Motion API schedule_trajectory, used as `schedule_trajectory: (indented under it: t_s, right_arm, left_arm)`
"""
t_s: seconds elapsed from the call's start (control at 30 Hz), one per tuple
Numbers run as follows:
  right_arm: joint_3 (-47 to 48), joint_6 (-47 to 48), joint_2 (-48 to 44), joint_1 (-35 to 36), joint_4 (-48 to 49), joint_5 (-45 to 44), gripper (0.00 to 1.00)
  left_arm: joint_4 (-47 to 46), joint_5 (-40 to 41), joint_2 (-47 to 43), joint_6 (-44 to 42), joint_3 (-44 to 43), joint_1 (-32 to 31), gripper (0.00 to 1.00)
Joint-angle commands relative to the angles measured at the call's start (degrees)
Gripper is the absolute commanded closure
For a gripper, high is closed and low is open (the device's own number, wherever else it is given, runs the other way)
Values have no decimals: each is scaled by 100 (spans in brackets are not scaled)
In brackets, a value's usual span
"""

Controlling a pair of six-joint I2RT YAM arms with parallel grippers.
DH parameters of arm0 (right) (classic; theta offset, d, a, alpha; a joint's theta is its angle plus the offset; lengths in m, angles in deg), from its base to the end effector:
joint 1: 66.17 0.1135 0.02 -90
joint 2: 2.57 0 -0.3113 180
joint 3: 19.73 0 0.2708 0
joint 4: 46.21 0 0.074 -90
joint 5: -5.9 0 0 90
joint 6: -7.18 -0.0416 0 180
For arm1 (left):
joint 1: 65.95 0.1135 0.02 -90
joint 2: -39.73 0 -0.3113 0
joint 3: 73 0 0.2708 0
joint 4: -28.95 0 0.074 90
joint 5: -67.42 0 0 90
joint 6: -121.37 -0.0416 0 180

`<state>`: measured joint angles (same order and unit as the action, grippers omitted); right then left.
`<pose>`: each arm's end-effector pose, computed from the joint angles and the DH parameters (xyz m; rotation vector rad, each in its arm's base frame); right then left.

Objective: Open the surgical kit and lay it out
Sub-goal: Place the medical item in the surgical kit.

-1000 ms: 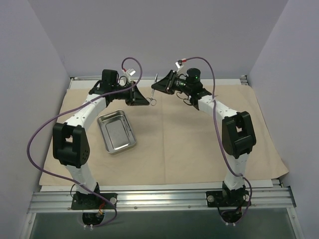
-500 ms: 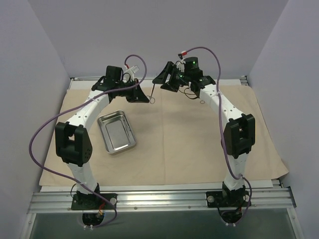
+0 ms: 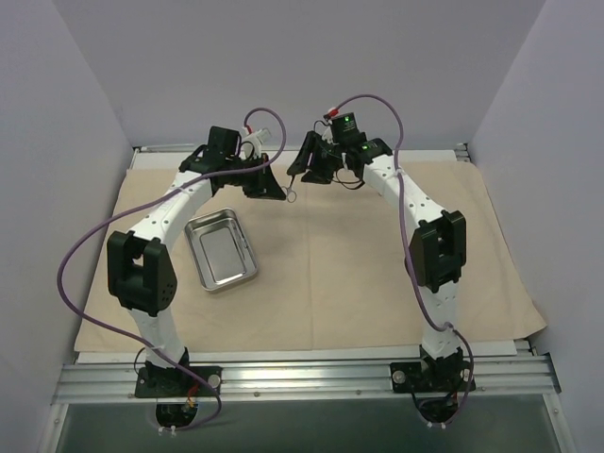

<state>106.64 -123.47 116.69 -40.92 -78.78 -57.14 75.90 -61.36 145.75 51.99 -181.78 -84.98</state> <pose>0.4814 0.2479 0.3708 -0.0345 2.1764 1.1721 0.4195 -0.1722 0.3516 0.3203 2.3807 -1.1272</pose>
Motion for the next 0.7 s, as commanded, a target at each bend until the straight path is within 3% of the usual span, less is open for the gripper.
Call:
schedule_trajectory:
  t_s: [0.0, 0.17, 0.27, 0.3, 0.33, 0.37, 0.4, 0.43, 0.5, 0.67]
  right_arm:
    - [296, 92, 18, 23, -273, -103, 53]
    - [349, 65, 88, 41, -256, -33, 65]
    - [367, 4, 115, 41, -212, 46, 80]
    - [375, -57, 141, 41, -194, 72, 93]
    - [393, -93, 167, 41, -203, 90, 99]
    - [402, -154, 185, 23, -203, 99, 100]
    - [402, -233, 202, -3, -229, 81, 100]
    - [384, -416, 229, -38, -229, 64, 100]
    - [376, -637, 246, -205, -325, -111, 100]
    - [305, -1717, 343, -767, -887, -639, 100]
  left_arm:
    - [-101, -41, 15, -32, -307, -13, 98]
    - [-49, -33, 94, -32, -368, -49, 98]
    - [12, -33, 138, -32, -421, -49, 98]
    - [21, -7, 139, -15, -430, -49, 98]
    - [39, 2, 165, -6, -491, -49, 97]
    - [196, 37, 208, -14, -544, -40, 90]
    - [293, 133, 218, -49, -596, -31, 62]
    - [363, 352, 218, -76, -649, 13, 49]
    - [504, 538, 156, -102, -597, 100, 34]
    - [540, 986, -274, -155, -106, 662, 34]
